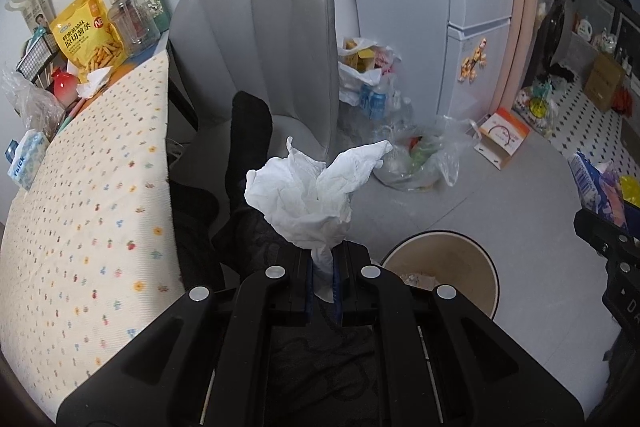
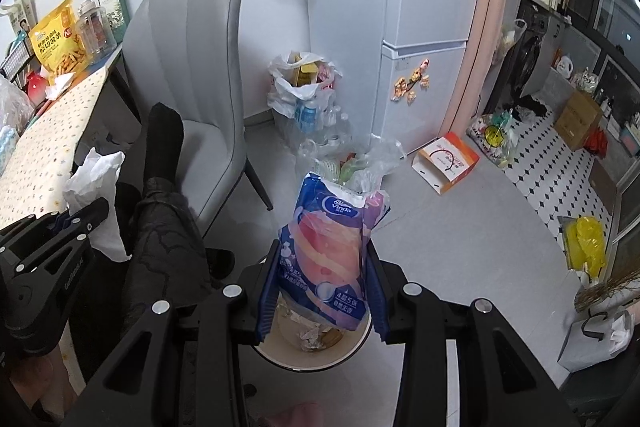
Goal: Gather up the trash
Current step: 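Carry the plastic bag and wipes packet in both tools over the white bin, then open the right tool then the left tool above the white bin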
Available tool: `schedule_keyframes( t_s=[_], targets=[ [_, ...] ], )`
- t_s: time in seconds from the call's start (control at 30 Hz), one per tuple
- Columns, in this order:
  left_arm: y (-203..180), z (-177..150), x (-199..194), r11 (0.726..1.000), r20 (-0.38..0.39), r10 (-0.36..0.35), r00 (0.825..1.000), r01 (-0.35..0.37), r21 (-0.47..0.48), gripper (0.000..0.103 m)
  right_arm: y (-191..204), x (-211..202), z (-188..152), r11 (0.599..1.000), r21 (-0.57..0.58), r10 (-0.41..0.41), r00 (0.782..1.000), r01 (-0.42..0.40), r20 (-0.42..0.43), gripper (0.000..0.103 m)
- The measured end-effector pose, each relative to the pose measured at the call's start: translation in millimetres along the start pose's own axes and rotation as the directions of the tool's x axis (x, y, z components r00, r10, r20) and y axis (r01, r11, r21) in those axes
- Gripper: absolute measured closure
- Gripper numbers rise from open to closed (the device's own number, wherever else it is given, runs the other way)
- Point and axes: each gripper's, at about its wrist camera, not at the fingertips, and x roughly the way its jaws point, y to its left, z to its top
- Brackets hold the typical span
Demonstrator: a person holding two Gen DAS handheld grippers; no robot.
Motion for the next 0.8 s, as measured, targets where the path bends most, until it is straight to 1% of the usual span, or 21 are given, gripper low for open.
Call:
schedule_keyframes(
  t_s=[0.07, 0.13, 0.2, 0.23, 0.33, 0.43, 0.63, 0.73, 0.8],
  targets=[
    [1, -1, 5, 1.000, -0.010, 0.004, 1.000, -0.004, 0.001, 0.095, -2, 8, 0, 1.000, 0.008, 0.007, 1.000, -0.007, -0.008, 0.064],
    [1, -2, 9, 1.000, -0.017, 0.009, 1.000, -0.009, 0.002, 0.095, -3, 14, 0, 0.999, 0.018, 0.028, 1.000, -0.028, -0.007, 0.058],
    [1, -4, 14, 1.000, -0.029, 0.015, 0.999, -0.015, 0.002, 0.095, -2, 17, 0, 0.999, 0.022, 0.045, 0.999, -0.045, 0.005, 0.048],
    [1, -4, 16, 1.000, -0.032, 0.017, 0.999, -0.017, 0.001, 0.095, -1, 18, -1, 0.999, 0.022, 0.043, 0.999, -0.044, 0.007, 0.047],
    [-1, -5, 18, 1.000, -0.036, 0.018, 0.999, -0.018, 0.006, 0.095, 0, 22, -2, 0.998, 0.017, 0.058, 0.998, -0.058, 0.000, 0.045],
    [-3, -6, 18, 1.000, -0.037, 0.016, 0.999, -0.016, 0.011, 0.095, -4, 20, -5, 0.997, 0.029, 0.071, 0.997, -0.071, 0.009, 0.041],
    [-6, -5, 18, 1.000, -0.036, 0.017, 0.999, -0.017, 0.024, 0.095, -14, 20, -8, 0.996, 0.048, 0.076, 0.997, -0.076, 0.007, 0.039],
    [-13, -6, 16, 0.999, -0.036, 0.013, 0.999, -0.012, 0.034, 0.095, -20, 17, -10, 0.996, 0.052, 0.066, 0.998, -0.067, 0.011, 0.037],
    [-20, -5, 15, 0.999, -0.035, 0.003, 0.999, -0.001, 0.045, 0.095, -26, 13, -12, 0.997, 0.056, 0.057, 0.998, -0.058, 0.016, 0.029]
  ],
)
